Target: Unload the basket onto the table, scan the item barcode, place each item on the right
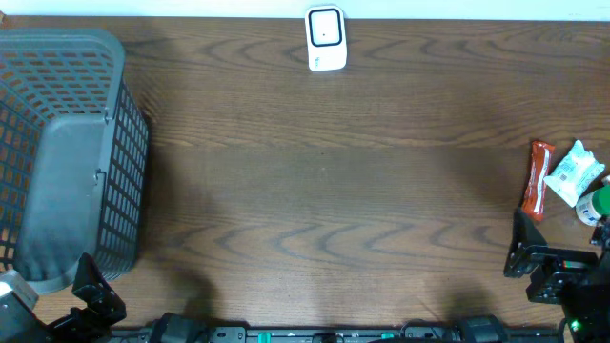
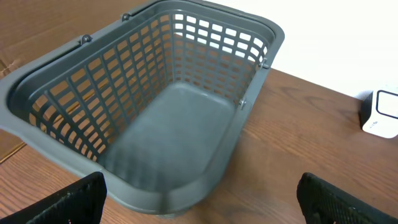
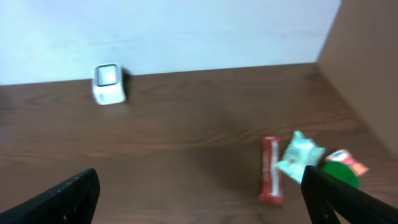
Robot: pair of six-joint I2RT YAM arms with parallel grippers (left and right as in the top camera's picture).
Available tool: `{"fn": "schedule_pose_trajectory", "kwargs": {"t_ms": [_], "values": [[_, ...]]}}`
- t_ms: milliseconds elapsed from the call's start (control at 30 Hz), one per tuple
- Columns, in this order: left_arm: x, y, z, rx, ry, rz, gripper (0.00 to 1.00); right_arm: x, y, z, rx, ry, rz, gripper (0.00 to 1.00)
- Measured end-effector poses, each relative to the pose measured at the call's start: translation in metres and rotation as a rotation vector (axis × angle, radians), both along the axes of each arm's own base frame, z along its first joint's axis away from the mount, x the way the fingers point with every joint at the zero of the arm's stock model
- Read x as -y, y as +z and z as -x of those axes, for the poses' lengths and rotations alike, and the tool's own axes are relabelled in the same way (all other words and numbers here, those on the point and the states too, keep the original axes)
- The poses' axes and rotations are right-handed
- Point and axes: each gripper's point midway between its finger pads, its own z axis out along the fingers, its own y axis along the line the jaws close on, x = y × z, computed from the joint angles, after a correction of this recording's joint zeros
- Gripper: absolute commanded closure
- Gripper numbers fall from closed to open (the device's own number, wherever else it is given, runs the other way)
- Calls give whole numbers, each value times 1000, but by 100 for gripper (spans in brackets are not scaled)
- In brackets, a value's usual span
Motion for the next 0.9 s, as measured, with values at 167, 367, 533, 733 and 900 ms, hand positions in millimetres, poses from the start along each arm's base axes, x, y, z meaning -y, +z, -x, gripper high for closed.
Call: {"fn": "schedule_pose_trajectory", "kwargs": {"t_ms": [167, 367, 533, 733, 900], "values": [[0, 0, 0, 0, 0, 0, 2, 11, 16, -15, 127, -54, 64, 1], [0, 0, 0, 0, 0, 0, 2, 11, 27, -14, 390, -54, 99, 1], [0, 0, 0, 0, 0, 0, 2, 5, 13, -15, 564, -24, 108, 1], [0, 0, 0, 0, 0, 0, 2, -5, -24, -41, 667, 29, 100, 1], [0, 0, 0, 0, 0, 0, 2, -9, -70, -61, 670, 53, 84, 1]]}}
